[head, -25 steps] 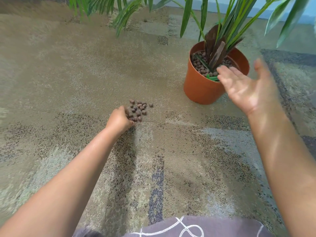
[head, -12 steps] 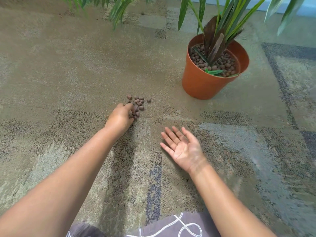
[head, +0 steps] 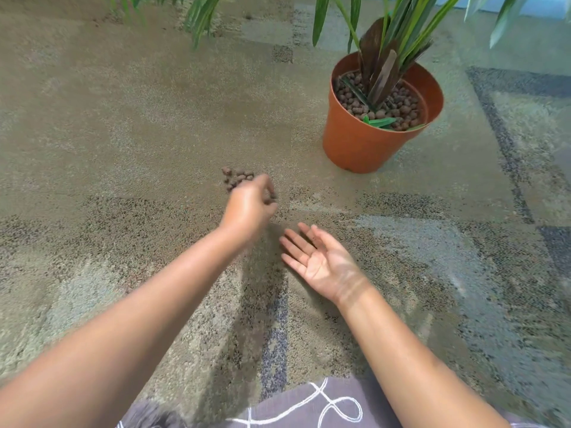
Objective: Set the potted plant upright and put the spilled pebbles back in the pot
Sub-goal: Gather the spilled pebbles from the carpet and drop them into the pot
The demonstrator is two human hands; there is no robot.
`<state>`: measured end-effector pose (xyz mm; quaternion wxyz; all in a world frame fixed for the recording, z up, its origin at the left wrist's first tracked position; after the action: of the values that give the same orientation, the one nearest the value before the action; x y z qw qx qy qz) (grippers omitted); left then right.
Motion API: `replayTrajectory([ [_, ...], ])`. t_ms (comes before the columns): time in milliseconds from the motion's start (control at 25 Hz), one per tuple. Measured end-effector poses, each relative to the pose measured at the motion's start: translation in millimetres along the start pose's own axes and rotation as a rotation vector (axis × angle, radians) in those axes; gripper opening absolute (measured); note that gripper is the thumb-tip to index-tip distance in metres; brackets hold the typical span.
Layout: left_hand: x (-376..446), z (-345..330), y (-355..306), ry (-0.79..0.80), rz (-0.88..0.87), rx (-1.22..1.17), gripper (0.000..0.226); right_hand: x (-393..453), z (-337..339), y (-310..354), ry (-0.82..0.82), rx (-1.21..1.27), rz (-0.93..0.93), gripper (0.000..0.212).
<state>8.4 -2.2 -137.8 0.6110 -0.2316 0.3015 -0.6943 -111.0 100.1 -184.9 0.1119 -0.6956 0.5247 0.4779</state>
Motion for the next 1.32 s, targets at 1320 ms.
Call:
replayTrajectory([
  [1320,63.8,20.9,58.4,0.122,-0.026,0.498,0.026,15.1,-2.6,20.5,-0.027,0.13,0.08,0.023],
])
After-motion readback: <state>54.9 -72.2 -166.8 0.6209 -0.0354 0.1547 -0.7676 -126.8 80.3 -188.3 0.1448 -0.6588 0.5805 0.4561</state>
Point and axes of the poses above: each hand's wrist, its own x-axis towards the middle knuckle, its own z-axis out of the back of the hand, y = z × x, the point moved 2 cm from there along x, towards the middle knuckle, and after that the axes turned 8 degrees about -y, right-handed, at the moved point
